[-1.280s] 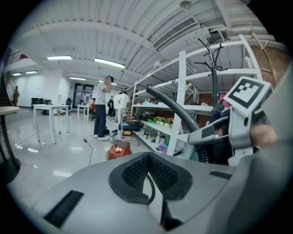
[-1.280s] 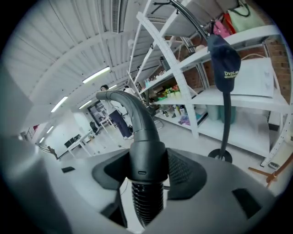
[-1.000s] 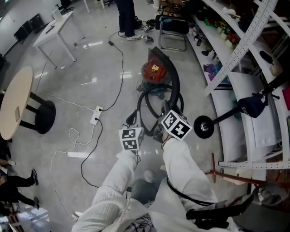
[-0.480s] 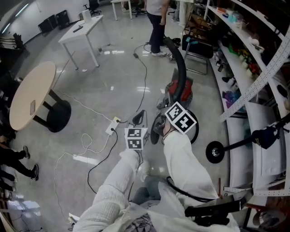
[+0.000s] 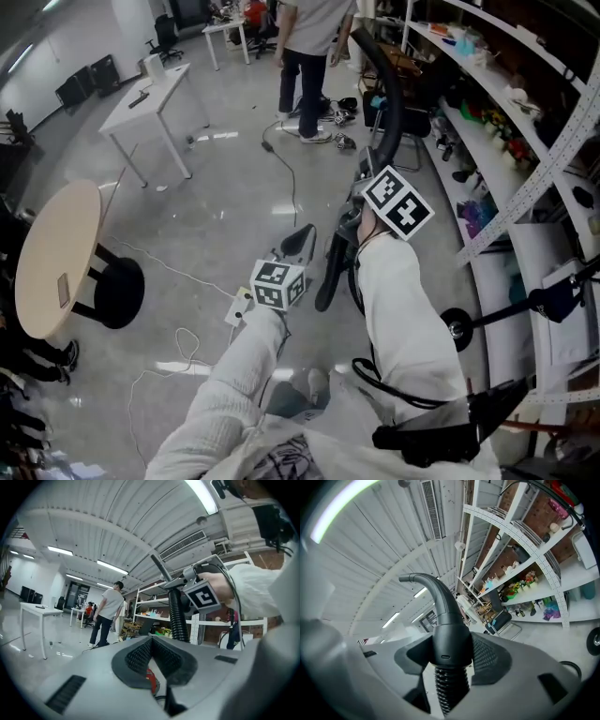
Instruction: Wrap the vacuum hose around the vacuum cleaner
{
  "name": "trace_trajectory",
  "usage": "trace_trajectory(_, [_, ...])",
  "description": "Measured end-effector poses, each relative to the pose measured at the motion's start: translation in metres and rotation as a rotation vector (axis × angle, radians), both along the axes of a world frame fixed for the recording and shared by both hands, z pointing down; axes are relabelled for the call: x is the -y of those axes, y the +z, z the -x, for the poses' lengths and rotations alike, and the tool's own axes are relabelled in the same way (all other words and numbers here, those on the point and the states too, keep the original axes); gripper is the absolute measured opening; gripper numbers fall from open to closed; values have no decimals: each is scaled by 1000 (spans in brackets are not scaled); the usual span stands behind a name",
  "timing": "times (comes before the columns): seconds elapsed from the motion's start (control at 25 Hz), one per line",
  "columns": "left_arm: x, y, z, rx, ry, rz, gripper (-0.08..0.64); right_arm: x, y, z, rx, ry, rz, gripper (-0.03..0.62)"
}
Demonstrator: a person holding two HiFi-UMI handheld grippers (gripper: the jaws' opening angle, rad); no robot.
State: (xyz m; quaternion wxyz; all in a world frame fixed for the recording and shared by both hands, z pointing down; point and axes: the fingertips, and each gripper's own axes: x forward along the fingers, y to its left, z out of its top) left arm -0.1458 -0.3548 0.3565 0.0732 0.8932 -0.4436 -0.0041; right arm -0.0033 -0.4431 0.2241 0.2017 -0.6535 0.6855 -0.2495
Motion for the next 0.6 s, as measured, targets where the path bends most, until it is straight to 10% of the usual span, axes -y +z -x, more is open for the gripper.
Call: trace_trajectory(0.6, [184, -60, 29, 43, 292, -79, 0, 97, -94, 5, -264, 337, -12, 235])
